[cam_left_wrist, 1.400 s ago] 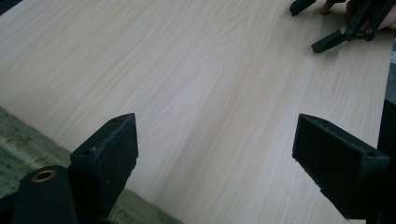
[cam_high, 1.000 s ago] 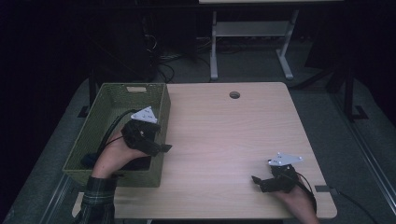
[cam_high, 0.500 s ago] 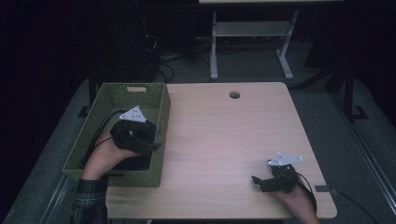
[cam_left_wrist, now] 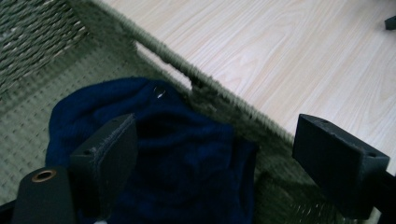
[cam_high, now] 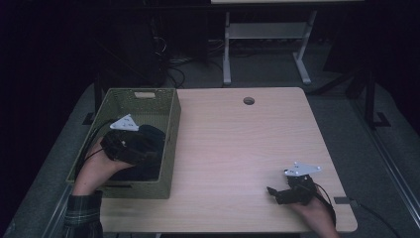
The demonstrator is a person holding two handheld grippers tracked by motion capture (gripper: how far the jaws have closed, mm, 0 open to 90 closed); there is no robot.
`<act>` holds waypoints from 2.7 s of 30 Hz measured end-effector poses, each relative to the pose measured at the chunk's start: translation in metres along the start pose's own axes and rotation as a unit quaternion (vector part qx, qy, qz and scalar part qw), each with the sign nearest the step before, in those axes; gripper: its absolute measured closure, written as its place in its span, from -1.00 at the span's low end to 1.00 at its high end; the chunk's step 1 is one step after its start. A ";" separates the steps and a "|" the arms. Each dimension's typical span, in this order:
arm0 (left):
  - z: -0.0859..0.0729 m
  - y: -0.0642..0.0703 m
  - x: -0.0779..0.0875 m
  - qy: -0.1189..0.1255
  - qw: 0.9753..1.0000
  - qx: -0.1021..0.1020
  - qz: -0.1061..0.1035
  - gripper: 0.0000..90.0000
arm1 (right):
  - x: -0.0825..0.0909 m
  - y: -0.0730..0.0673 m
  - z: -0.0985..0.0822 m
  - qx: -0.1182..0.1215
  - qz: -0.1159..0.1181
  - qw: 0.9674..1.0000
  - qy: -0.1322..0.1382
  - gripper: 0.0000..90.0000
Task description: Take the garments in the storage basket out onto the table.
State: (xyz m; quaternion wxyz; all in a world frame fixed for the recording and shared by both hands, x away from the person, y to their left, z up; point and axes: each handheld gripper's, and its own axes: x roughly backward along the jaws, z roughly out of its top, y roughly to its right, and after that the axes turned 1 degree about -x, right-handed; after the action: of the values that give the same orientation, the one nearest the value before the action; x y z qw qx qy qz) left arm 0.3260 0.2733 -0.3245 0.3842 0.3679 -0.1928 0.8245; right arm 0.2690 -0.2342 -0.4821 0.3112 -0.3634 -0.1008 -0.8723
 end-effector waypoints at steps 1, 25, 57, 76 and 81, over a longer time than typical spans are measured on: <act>-0.002 0.000 0.001 -0.001 1.000 0.003 0.002 -0.69 | 0.000 0.000 0.000 0.000 0.000 1.000 0.000 -0.82; -0.037 -0.008 0.008 -0.047 0.998 0.029 0.043 -0.70 | 0.000 0.000 0.000 -0.001 -0.001 1.000 -0.001 -0.82; -0.044 -0.009 -0.027 -0.137 0.989 0.044 0.017 -0.69 | 0.000 -0.001 0.000 -0.003 -0.001 1.000 -0.002 -0.82; -0.042 -0.013 -0.029 -0.161 0.985 0.063 -0.012 0.60 | 0.000 -0.001 0.000 -0.003 -0.001 1.000 -0.002 -0.82; -0.043 -0.016 -0.027 -0.157 0.985 0.066 -0.017 0.64 | 0.000 -0.001 0.000 -0.003 -0.001 1.000 -0.002 -0.82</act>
State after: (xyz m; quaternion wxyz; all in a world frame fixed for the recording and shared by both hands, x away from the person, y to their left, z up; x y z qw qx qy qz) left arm 0.3302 0.2956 -0.3724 0.3379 0.5206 -0.1899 0.7608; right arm 0.2685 -0.2339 -0.4820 0.3091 -0.3657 -0.0989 -0.8723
